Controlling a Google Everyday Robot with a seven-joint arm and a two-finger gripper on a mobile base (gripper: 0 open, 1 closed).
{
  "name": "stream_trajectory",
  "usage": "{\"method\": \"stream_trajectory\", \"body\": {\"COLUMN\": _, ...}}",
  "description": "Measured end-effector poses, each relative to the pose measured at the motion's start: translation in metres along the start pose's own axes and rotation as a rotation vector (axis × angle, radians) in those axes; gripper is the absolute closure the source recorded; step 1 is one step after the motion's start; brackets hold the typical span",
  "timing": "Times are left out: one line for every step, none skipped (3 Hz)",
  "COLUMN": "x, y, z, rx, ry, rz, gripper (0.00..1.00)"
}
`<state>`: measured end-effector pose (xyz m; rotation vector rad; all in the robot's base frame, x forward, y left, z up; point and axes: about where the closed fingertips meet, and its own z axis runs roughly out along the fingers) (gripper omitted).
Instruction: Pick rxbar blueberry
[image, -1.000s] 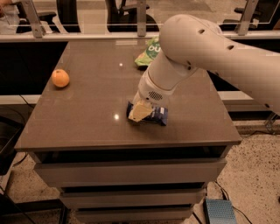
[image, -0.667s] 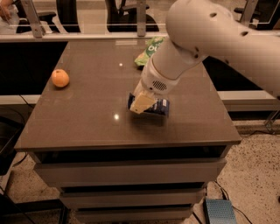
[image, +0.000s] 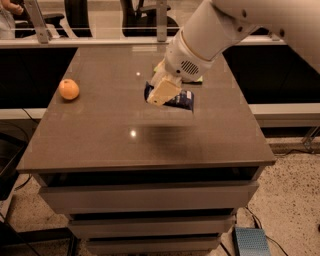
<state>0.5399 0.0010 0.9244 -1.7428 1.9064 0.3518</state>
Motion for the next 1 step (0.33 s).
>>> {"method": "stream_trajectory", "body": {"x": -0.0038, "y": -0.0006, "z": -0.0035, "rx": 0.001, "ry": -0.009, "rz": -0.001, "gripper": 1.00}}
